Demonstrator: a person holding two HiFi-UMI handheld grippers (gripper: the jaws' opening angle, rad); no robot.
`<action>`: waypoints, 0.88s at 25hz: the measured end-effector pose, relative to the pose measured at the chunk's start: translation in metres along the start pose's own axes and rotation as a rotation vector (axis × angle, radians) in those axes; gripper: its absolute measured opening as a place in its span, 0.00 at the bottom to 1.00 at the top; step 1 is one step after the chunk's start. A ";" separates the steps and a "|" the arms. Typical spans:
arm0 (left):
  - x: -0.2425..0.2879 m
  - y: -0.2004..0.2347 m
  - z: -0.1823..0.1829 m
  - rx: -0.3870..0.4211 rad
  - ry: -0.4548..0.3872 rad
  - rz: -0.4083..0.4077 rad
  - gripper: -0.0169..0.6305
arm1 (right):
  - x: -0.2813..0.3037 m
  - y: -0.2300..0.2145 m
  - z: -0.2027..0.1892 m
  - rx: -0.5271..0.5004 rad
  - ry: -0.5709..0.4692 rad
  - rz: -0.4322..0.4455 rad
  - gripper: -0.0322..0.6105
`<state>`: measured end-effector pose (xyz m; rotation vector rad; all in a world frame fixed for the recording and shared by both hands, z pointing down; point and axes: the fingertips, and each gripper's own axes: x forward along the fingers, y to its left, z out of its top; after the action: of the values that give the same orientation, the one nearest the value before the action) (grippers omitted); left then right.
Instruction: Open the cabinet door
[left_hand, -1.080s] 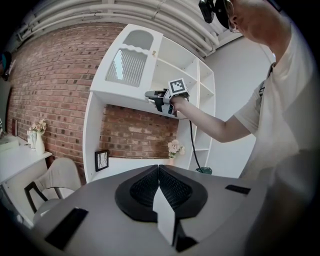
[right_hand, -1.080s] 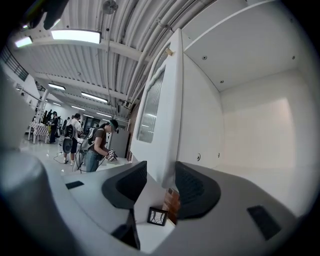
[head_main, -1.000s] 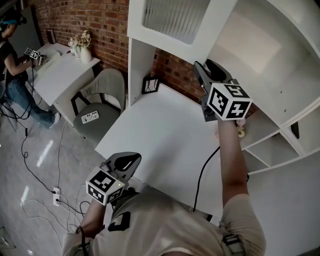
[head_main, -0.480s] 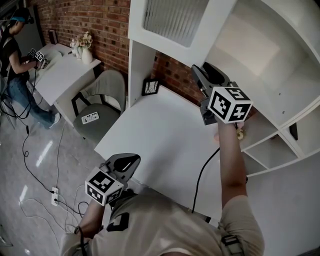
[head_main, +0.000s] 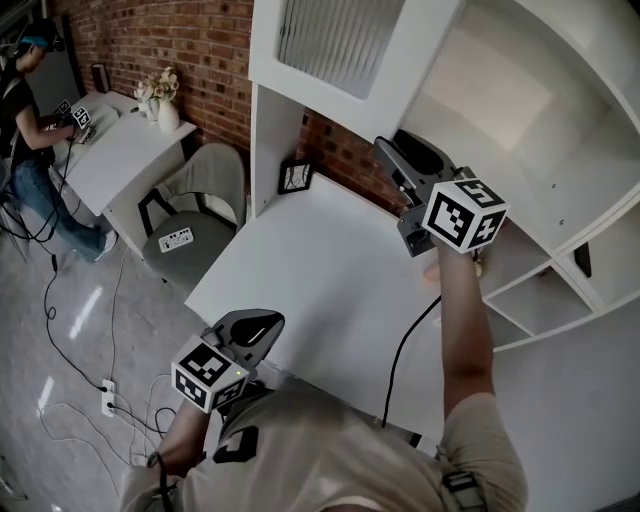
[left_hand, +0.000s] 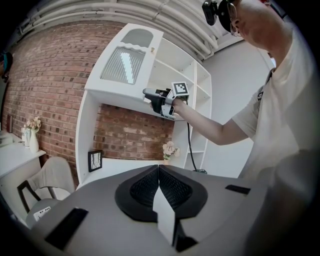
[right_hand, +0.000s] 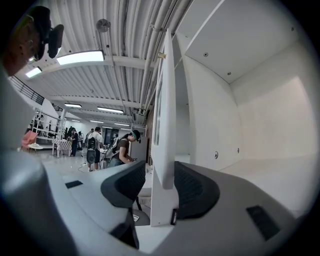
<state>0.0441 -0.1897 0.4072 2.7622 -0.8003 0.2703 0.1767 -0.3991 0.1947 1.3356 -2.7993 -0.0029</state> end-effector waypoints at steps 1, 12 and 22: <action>0.000 0.001 0.000 0.000 0.000 0.000 0.05 | 0.001 0.003 0.001 0.002 -0.004 0.020 0.36; -0.003 0.003 -0.001 -0.013 -0.010 0.009 0.05 | 0.005 0.005 0.005 0.030 -0.045 0.059 0.42; -0.006 -0.005 -0.001 -0.009 -0.008 -0.003 0.05 | 0.005 0.010 0.005 0.049 -0.029 0.126 0.43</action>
<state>0.0415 -0.1823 0.4056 2.7572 -0.7971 0.2551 0.1659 -0.3966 0.1897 1.1756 -2.9203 0.0506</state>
